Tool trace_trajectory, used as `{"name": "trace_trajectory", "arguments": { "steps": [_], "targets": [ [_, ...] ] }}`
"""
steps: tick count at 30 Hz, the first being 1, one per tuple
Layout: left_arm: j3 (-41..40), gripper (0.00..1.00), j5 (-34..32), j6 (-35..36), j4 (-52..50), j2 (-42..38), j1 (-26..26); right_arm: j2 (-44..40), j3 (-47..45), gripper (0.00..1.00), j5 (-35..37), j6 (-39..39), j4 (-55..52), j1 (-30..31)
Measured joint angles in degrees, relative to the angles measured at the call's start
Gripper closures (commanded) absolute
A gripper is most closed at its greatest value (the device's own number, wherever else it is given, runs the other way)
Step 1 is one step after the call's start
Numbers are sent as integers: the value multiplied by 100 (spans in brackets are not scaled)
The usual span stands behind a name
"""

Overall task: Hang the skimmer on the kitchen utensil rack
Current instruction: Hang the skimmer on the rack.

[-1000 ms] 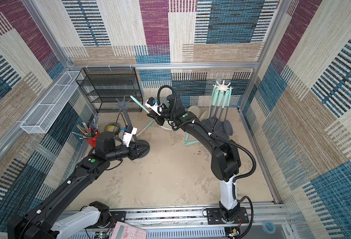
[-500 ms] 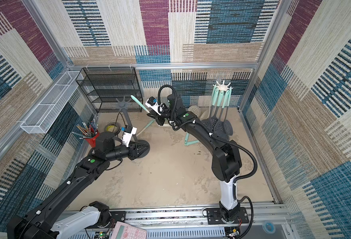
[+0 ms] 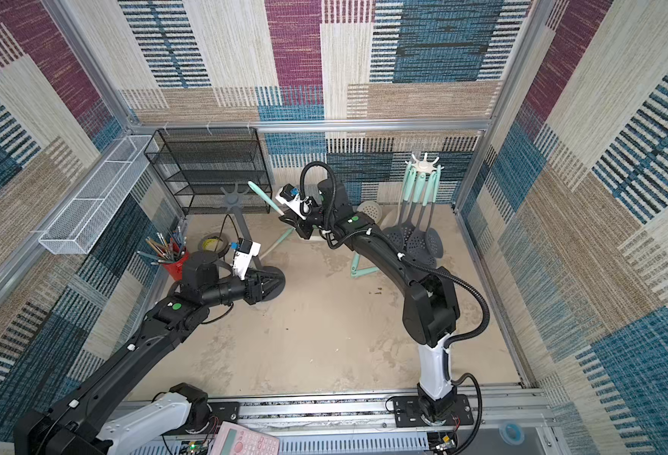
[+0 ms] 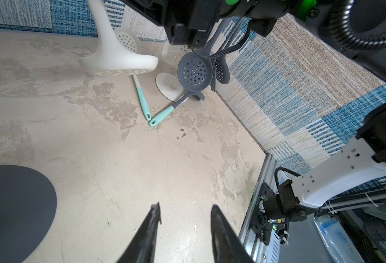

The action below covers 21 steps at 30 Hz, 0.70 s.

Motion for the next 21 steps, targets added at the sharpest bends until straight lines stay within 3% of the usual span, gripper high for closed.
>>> {"name": "trace_trajectory", "arguments": {
  "steps": [21],
  "targets": [
    [-13,61,17,-24,0,26,2,-282,-496,99,599,46,485,125]
  ]
}}
